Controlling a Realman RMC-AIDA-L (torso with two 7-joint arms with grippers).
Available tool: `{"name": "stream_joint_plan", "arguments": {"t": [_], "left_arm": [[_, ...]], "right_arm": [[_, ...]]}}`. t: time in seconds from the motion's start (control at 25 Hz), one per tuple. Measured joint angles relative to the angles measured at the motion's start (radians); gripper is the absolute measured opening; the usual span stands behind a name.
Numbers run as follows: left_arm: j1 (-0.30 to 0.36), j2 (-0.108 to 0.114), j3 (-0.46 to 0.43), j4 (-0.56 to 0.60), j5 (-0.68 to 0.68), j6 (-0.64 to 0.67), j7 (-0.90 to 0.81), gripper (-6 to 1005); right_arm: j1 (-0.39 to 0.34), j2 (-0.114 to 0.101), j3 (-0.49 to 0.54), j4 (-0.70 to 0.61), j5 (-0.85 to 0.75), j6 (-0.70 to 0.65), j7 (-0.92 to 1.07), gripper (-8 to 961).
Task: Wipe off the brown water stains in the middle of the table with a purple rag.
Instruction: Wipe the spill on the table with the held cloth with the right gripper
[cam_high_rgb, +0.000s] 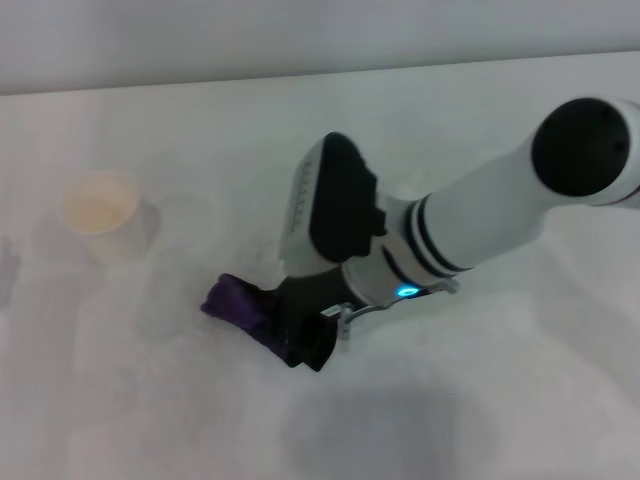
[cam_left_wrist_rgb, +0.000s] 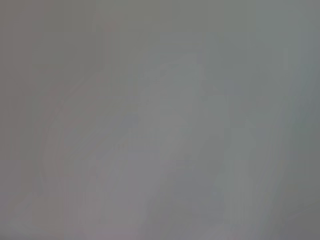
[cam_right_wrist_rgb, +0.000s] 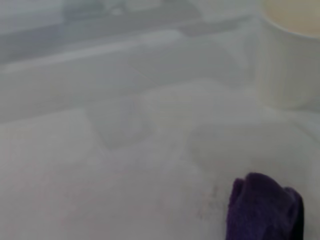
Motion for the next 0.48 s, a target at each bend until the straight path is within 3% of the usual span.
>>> {"name": "stream_joint_plan", "arguments": {"t": [0.12,0.24,0.48], "left_arm": [[-0.001,-0.001,0.0,0.001,-0.004,0.0,0.0,867],[0.004,-0.001,0.0,0.001,-0.004,-0.002,0.0,866],[0.006,0.0,0.0,0.0,-0.018,-0.003,0.0,865]], "right_arm": [[0.02,0.0,-0.073,0.011,0.006,-0.124,0.001,87],[0.023,0.0,-0.08,0.018,0.001,-0.199,-0.001,95],[0.062,-0.001,0.015,0.123,-0.003,-0.26,0.005,111]]}}
